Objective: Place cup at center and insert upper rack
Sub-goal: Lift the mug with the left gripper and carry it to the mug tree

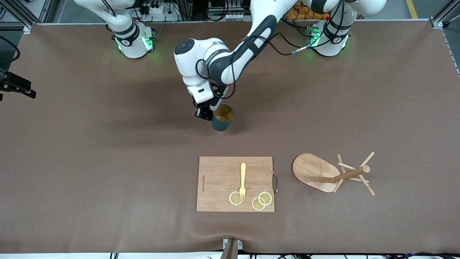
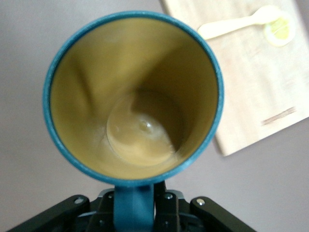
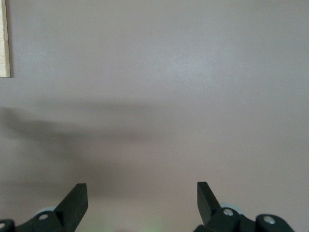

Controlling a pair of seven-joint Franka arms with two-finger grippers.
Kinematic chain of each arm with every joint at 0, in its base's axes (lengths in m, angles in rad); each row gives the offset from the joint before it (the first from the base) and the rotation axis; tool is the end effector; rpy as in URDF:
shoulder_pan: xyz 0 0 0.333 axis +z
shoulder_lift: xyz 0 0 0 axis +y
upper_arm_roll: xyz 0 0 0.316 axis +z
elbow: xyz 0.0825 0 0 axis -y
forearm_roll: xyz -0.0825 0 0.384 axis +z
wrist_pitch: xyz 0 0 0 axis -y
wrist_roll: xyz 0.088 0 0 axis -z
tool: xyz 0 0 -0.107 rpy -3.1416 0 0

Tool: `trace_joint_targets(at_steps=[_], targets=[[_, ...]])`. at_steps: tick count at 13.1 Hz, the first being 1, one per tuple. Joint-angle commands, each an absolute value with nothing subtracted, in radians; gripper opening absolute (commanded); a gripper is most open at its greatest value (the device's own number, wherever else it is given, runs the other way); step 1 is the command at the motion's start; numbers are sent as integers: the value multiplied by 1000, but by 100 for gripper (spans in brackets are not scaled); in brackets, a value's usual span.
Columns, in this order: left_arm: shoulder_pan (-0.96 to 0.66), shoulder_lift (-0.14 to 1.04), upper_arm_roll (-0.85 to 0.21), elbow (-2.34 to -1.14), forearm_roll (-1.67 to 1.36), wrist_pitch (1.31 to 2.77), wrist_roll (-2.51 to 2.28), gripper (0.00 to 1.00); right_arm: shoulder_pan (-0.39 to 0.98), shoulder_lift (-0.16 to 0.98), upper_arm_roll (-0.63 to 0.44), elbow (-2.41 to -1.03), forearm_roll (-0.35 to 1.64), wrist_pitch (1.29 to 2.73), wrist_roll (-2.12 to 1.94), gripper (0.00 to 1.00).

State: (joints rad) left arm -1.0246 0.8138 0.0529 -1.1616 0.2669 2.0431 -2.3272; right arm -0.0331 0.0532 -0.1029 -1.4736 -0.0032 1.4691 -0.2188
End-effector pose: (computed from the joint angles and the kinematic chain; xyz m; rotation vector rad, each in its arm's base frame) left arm 0.4350 -0.6327 0.3168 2.4752 1.7364 0.4159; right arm 0.5558 -0.0747 0.6317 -3.1360 -0.1295 0.0911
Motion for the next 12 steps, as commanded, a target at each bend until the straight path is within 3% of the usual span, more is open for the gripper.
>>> trace_joint_targets(at_steps=[1, 6, 12], targets=[[-973, 706, 43, -1195, 207, 2042, -2329, 0, -38, 41, -98, -1471, 5, 1460, -219, 100], [-812, 530, 48, -1209, -52, 2042, -2139, 0, -38, 43, -98, -1471, 5, 1460, -218, 100], [-597, 425, 46, -1218, -338, 1974, -1872, 0, -29, 41, -98, -1471, 24, 1460, -218, 100]])
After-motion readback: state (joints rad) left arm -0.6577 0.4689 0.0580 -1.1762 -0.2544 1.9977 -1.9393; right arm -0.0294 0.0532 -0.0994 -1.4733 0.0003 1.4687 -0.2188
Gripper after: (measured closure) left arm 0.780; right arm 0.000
